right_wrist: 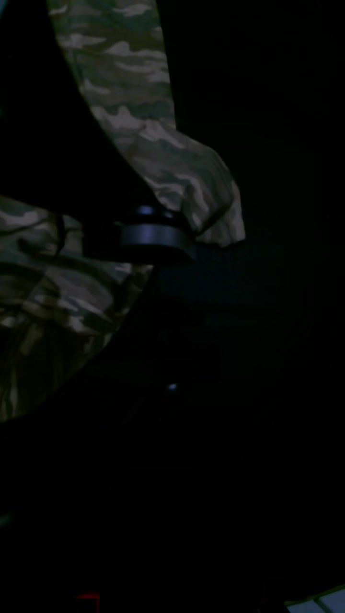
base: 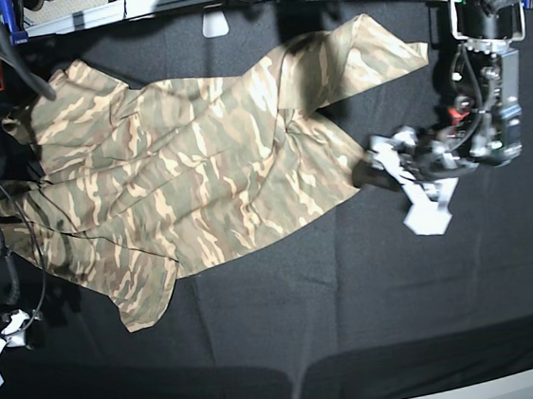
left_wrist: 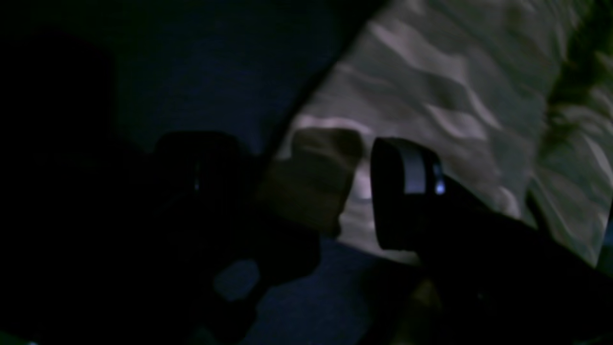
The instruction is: Layout the t-shirt on the table in an organized manner, then fold the t-shirt properly
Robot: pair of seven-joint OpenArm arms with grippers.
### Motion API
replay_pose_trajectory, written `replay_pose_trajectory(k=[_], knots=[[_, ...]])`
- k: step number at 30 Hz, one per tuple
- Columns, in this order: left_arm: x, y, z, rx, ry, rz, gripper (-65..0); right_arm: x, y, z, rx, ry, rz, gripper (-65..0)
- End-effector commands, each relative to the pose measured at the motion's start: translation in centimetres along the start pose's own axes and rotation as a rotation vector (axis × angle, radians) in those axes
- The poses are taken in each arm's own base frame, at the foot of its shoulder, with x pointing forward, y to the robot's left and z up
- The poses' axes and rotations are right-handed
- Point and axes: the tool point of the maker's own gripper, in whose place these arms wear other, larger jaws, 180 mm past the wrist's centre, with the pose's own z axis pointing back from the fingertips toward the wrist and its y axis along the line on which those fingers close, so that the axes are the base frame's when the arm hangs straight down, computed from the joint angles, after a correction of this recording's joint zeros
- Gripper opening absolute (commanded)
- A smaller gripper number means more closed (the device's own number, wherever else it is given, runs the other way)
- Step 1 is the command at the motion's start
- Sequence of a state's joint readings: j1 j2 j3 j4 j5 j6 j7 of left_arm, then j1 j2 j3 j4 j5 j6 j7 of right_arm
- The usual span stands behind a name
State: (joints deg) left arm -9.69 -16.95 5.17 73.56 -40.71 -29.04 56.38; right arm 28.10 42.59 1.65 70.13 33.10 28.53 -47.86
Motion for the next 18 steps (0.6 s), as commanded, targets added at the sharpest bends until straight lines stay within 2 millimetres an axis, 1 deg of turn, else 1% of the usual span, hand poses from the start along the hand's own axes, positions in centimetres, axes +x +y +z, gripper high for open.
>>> replay_pose_trajectory(k=[1, 4, 7, 13, 18], knots=[[0.7, -0.8, -0.2, -0.017, -0.002, -0.034, -25.1, 2.3, -1.3, 1.2, -0.029, -0.064, 0.012, -35.5], [-0.3, -2.3, -1.2, -0.051, 0.042, -0.074, -25.1, 2.2, -1.3, 1.2, -0.03, -0.054, 0.012, -35.5], [-0.9, -3.1, -1.7, -0.067, 0.066, -0.094, -25.1, 2.1, -1.3, 1.2, -0.029, -0.049, 0.012, -35.5], [-0.6, -3.0, -1.6, -0.064, 0.061, -0.098, -25.4, 2.1, -1.3, 1.2, -0.027, -0.051, 0.01, -35.5], [-0.5, -3.0, -1.6, -0.064, 0.057, -0.098, -25.5, 2.8, 0.2, 1.2, 0.054, -0.089, -0.05, -35.5]])
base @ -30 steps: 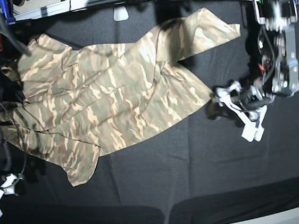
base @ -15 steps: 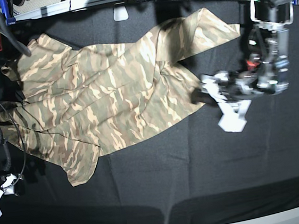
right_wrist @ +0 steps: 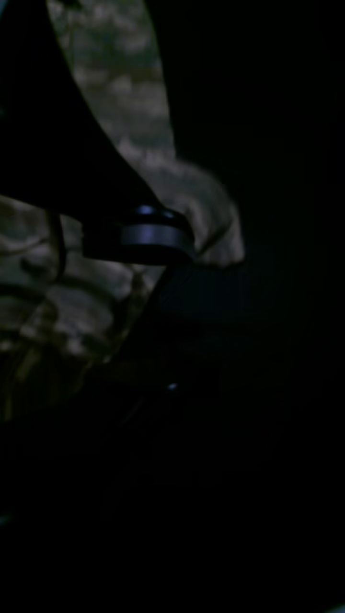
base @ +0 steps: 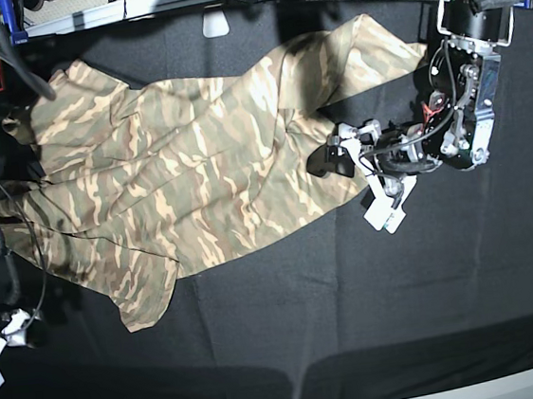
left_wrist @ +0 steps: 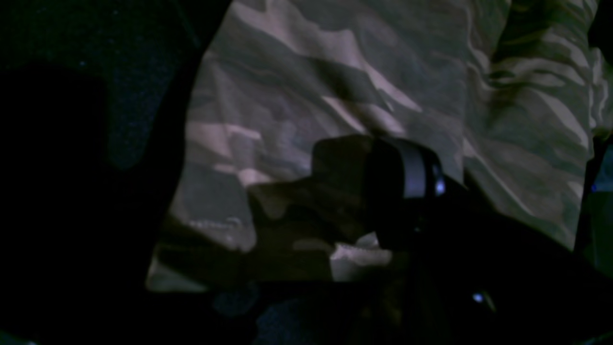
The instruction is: Layout the t-shirt on the table in an organized manner, then fold the t-shirt properly
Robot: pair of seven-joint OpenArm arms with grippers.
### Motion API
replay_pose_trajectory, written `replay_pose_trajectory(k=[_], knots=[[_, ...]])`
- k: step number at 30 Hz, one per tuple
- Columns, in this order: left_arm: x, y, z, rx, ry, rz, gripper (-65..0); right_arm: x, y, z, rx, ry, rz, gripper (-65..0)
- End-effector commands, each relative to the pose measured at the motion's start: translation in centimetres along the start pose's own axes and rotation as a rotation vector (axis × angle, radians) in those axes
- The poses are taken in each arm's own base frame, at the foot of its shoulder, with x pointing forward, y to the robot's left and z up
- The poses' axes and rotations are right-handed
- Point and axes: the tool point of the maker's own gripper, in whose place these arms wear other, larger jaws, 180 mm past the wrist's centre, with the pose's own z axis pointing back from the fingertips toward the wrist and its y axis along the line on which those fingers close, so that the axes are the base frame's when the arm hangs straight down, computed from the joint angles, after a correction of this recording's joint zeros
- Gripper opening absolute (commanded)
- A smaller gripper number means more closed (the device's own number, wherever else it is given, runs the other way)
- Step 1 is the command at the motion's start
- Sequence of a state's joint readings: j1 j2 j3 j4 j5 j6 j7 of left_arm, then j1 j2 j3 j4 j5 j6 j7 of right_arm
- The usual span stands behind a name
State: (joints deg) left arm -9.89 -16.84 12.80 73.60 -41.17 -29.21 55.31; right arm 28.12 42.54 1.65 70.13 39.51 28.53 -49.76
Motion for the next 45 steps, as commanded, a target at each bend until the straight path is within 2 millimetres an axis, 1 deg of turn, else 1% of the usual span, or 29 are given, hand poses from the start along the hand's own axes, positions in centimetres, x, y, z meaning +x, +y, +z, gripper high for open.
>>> replay_pose_trajectory(k=[1, 2, 3, 4, 5, 6, 8, 9, 12, 15, 18, 19, 21, 24, 28, 32, 35, 37, 39, 42, 45], knots=[[0.9, 0.2, 0.4, 0.008, -0.007, -0.024, -25.5, 2.6, -0.7, 1.1, -0.014, -0.067, 0.01, -35.5], [0.9, 0.2, 0.4, 0.008, -0.007, -0.024, -25.6, 2.7, -0.6, 1.0, -0.01, -0.065, 0.011, -35.5], [0.9, 0.2, 0.4, 0.008, -0.007, -0.024, -27.5, 2.9, -0.3, 0.9, -0.004, -0.069, 0.01, -35.5], [0.9, 0.2, 0.4, 0.008, -0.007, -0.024, -31.1, 2.9, -0.2, 0.8, 0.0, -0.07, 0.008, -35.5], [0.9, 0.2, 0.4, 0.008, -0.007, -0.024, -36.3, 3.2, 0.1, 0.6, 0.006, -0.077, 0.006, -35.5], [0.9, 0.2, 0.4, 0.008, -0.008, -0.024, -43.2, 3.4, 0.3, 0.5, 0.011, -0.083, 0.004, -35.5], [0.9, 0.2, 0.4, 0.008, -0.008, -0.024, -60.1, 3.8, 0.9, 0.2, 0.024, -0.095, 0.0, -35.5], [0.9, 0.2, 0.4, 0.008, -0.009, -0.024, -65.0, 3.8, 1.1, 0.0, 0.023, -0.092, 0.004, -35.5], [1.0, 0.2, 0.4, 0.007, -0.013, -0.025, -65.0, 3.8, 1.5, -1.1, -0.007, -0.078, 0.018, -35.5], [1.0, 0.2, 0.4, 0.007, -0.013, -0.024, -65.0, 3.7, 1.4, -2.4, -0.086, -0.067, 0.016, -35.6], [1.0, 0.2, 0.4, 0.007, -0.012, -0.024, -65.0, 2.9, 2.3, -4.0, -0.104, -0.029, 0.03, -35.6], [1.0, 0.2, 0.4, 0.007, -0.012, -0.024, -65.0, 2.4, 2.7, -4.6, -0.102, -0.006, 0.053, -35.7], [1.0, 0.2, 0.4, 0.007, -0.013, -0.024, -65.0, 0.8, 4.4, -5.9, -0.049, 0.058, 0.15, -36.9], [1.0, 0.2, 0.4, 0.007, -0.012, -0.024, -65.0, -1.5, 7.1, -7.3, 0.055, 0.127, 0.181, -36.9], [1.0, 0.2, 0.4, 0.008, -0.013, -0.024, -65.0, -4.0, 10.1, -7.8, 0.161, 0.239, 0.275, -36.9], [1.0, 0.2, 0.4, 0.008, -0.013, -0.024, -65.0, -7.1, 12.3, -8.3, 0.203, 0.394, 0.4, -36.9], [1.0, 0.2, 0.4, 0.008, -0.013, -0.024, -65.0, -8.8, 13.6, -8.8, 0.213, 0.463, 0.513, -37.1], [1.0, 0.2, 0.4, 0.007, -0.013, -0.024, -65.0, -9.6, 13.8, -9.1, 0.195, 0.495, 0.602, -37.1], [1.0, 0.2, 0.4, 0.007, -0.013, -0.024, -65.0, -9.9, 13.4, -9.5, 0.141, 0.518, 0.687, -37.1], [1.0, 0.2, 0.4, 0.007, -0.013, -0.024, -65.0, -9.1, 11.9, -10.2, -0.005, 0.494, 0.716, -37.1], [1.0, 0.2, 0.4, 0.007, -0.013, -0.024, -65.0, -9.2, 12.1, -10.4, -0.021, 0.496, 0.745, -37.1]])
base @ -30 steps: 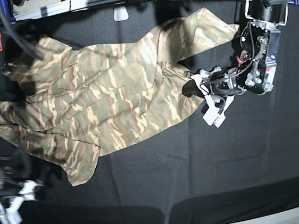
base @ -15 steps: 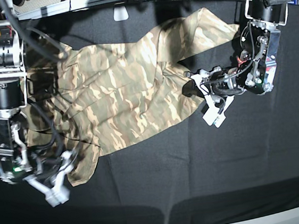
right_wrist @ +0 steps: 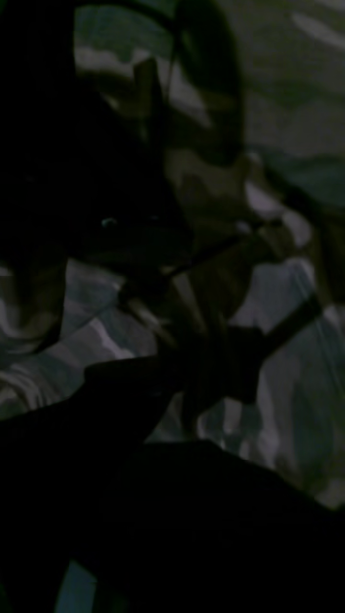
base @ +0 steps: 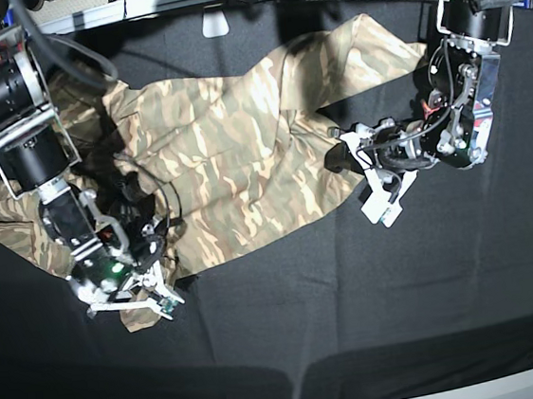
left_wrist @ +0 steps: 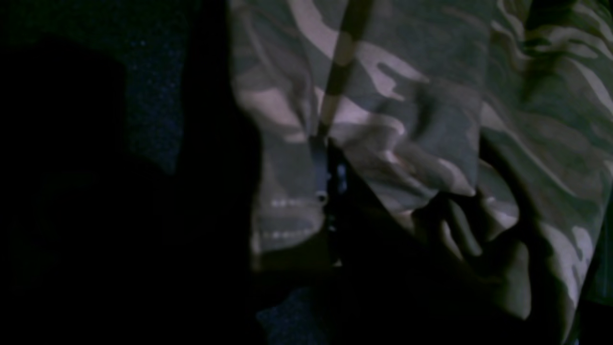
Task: Layout the t-shirt on the table in an organized manner, then fold the t-shirt properly
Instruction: 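Lower the right gripper onto the shirt hem and grasp it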
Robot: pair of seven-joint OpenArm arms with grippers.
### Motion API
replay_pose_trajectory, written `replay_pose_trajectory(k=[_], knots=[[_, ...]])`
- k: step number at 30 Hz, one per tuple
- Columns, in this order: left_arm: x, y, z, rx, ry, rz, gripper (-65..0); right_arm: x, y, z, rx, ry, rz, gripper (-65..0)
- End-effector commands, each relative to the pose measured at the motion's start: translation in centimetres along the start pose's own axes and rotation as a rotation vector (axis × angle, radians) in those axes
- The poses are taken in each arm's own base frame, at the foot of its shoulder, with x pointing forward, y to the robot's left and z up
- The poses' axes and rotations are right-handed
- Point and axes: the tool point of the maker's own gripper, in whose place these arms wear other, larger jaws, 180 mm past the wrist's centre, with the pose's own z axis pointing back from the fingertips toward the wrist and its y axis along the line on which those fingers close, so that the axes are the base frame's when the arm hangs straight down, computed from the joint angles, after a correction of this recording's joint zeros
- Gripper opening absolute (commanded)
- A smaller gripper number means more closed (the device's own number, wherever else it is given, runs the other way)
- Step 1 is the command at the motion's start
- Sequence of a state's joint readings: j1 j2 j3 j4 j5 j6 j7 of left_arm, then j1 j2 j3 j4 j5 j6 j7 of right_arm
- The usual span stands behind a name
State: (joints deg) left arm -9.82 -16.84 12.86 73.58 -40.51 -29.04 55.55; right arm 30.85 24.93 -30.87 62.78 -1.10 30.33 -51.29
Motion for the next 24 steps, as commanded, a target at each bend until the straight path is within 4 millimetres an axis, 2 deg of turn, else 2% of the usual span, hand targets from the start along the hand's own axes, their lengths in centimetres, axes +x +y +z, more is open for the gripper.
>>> replay_pose_trajectory(k=[1, 8, 10, 18, 22, 24], knots=[[1.2, 0.0, 0.4, -0.001, -0.024, -0.021, -65.0, 1.2, -2.1, 1.1, -0.048, -0.038, -0.001, -37.1], [1.3, 0.0, 0.4, -0.002, -0.027, -0.021, -65.0, 2.5, -2.3, 1.0, -0.07, -0.105, 0.012, -38.3], [1.3, 0.0, 0.4, -0.002, -0.027, -0.021, -65.0, 2.2, -2.1, 0.7, -0.062, -0.095, 0.008, -40.5], [1.3, 0.0, 0.4, -0.002, -0.027, -0.021, -65.0, 0.1, -1.7, -0.7, -0.039, -0.033, -0.01, -40.6], [1.3, 0.0, 0.4, -0.002, -0.027, -0.021, -65.0, -1.6, -2.3, -1.4, -0.069, 0.026, 0.002, -40.7], [1.3, 0.0, 0.4, -0.002, -0.027, -0.021, -65.0, -2.0, -2.7, -1.4, -0.088, 0.035, -0.015, -43.4]])
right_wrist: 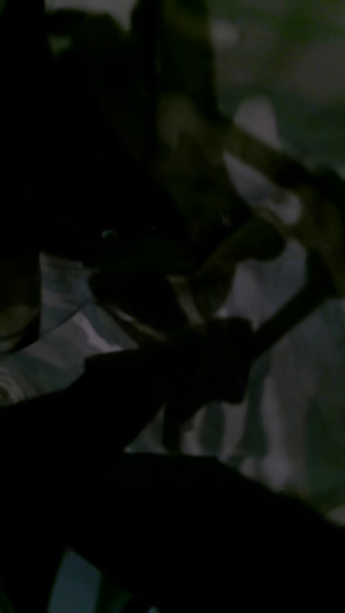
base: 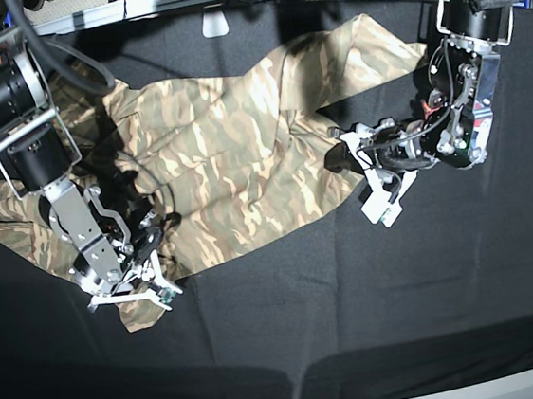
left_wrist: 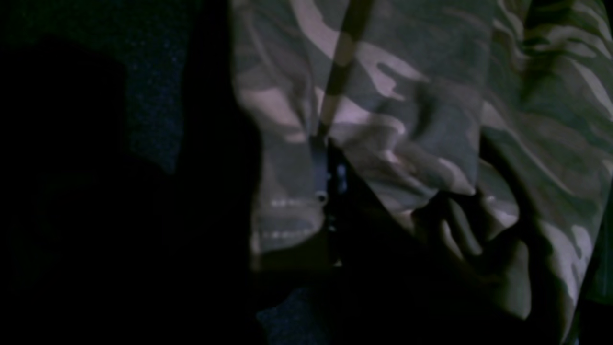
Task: Layout the t-shirt on the table in an organized manner, then fold the t-shirt properly
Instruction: 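Lower the right gripper onto the shirt hem and grasp it, then lift the shirt with both grippers and shake it out flat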
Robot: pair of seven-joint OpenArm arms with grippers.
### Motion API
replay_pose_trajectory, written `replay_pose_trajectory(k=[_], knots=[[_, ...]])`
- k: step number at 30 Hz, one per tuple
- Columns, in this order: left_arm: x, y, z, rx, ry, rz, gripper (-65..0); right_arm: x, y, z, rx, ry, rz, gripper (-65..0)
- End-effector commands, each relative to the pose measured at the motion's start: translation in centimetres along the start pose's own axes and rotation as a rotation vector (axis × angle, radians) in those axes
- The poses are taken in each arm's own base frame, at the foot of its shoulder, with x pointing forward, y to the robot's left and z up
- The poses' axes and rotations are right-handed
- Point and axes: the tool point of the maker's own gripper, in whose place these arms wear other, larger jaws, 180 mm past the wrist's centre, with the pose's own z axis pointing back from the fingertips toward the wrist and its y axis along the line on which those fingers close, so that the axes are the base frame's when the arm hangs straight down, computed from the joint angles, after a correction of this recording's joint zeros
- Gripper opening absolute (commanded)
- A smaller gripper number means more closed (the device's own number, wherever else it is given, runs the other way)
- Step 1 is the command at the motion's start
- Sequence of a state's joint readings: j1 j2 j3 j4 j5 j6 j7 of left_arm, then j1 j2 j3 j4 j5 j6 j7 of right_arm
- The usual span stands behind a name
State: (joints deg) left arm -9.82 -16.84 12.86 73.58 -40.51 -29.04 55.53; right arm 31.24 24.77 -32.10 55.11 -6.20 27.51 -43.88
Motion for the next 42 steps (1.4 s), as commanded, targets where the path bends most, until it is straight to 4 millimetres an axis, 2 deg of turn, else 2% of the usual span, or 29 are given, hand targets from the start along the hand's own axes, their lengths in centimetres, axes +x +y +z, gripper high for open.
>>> replay_pose_trajectory(k=[1, 10, 19, 22, 27, 32, 35, 42], knots=[[1.3, 0.0, 0.4, -0.002, -0.027, -0.021, -65.0, 0.0, -2.4, 0.8, -0.058, 0.005, -0.011, -44.9], [1.2, 0.0, 0.4, -0.001, -0.026, -0.021, -65.0, 0.1, -2.5, 0.8, -0.063, 0.004, -0.017, -65.0], [1.3, 0.0, 0.4, -0.001, -0.03, -0.022, -65.0, 0.0, -5.1, 1.4, -0.185, 0.021, -0.037, -65.0], [2.1, 0.7, 0.5, 0.033, -0.062, -0.05, -65.0, 0.3, -5.9, 1.7, -0.219, 0.014, -0.064, -65.0], [5.0, 1.8, 1.2, 0.091, -0.094, -0.123, -65.0, 1.0, -9.0, 3.0, -0.332, -0.017, -0.175, -65.0], [9.7, 2.1, 2.5, 0.118, -0.168, -0.185, -65.0, 2.3, -13.4, 5.5, -0.47, -0.07, -0.291, -65.0], [12.4, 3.3, 3.4, 0.202, -0.219, -0.271, -65.0, 3.3, -15.8, 7.3, -0.53, -0.105, -0.339, -65.0], [17.1, 6.2, 6.1, 0.431, -0.303, -0.412, -65.0, 6.3, -20.4, 11.4, -0.573, -0.212, -0.42, -65.0]])
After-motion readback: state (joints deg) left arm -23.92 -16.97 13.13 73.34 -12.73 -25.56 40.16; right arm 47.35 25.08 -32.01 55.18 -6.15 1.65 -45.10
